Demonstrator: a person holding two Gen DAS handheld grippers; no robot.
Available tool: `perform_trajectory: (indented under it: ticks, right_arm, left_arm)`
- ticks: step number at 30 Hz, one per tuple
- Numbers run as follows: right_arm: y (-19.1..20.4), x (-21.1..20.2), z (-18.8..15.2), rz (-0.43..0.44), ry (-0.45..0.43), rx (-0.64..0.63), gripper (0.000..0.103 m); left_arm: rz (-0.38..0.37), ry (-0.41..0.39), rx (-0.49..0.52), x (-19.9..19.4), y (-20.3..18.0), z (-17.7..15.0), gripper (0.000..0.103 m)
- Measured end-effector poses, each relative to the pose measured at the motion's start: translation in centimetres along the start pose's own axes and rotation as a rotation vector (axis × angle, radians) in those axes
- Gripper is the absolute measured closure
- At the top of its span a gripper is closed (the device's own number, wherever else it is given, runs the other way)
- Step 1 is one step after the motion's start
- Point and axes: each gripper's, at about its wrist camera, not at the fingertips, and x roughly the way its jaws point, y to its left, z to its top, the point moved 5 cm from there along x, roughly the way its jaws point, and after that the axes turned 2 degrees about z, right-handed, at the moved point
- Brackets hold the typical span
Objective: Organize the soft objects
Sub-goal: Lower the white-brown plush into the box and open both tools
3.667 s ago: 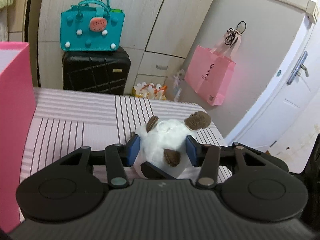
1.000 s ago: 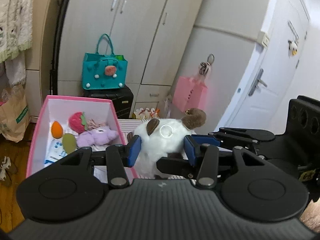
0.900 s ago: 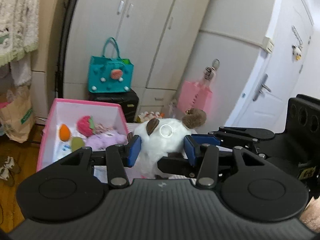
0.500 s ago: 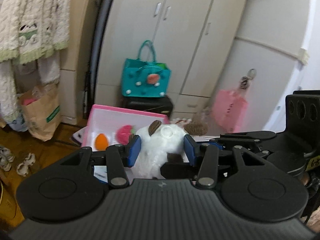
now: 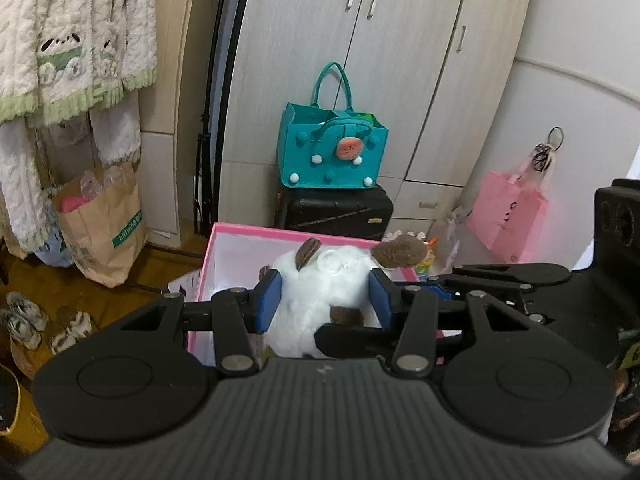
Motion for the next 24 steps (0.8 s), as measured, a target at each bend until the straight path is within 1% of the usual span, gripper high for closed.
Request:
perform_trajectory:
  ticks: [4, 9, 12, 16, 18, 20, 24]
  right_arm:
    - [-1.7, 1.5, 0.3, -0.019, 0.011, 0.004, 0.043]
    - [-3.0, 3.4, -0.2, -0.044, 0.062, 0.025, 0.043]
    - [-3.6, 4.4, -0.8, -0.068, 0.095, 0.023, 0.043]
    - [-4.7, 4.7, -1.4, -0.102, 0.128, 0.076, 0.043]
    - [-5.0, 4.5, -1.6, -0.098, 0.132, 0.108, 0.044]
    - [-5.0, 4.2, -1.8, -0.102, 0.133, 0.111, 0.046]
    - [-5.1, 4.5, -2.1, -0.052, 0.143, 0.217, 0.047]
  left_arm:
    - [0.004, 0.03, 0.006, 2.3, 0.3, 0.4, 0.057]
    - [0.013, 0.087, -0.009, 4.5, 0.8, -0.4, 0.058]
    - [0.016, 0.108, -0.006, 5.2, 0.9, -0.9, 0.058]
    - [0.042, 0.121, -0.003, 5.6, 1.1, -1.3, 0.058]
    - [0.043, 0.133, -0.003, 5.7, 1.3, -1.3, 0.058]
    - [0.041, 0.139, -0.003, 5.7, 1.2, -1.4, 0.058]
    - [0.046, 0.121, -0.021, 5.5, 1.3, -1.0, 0.058]
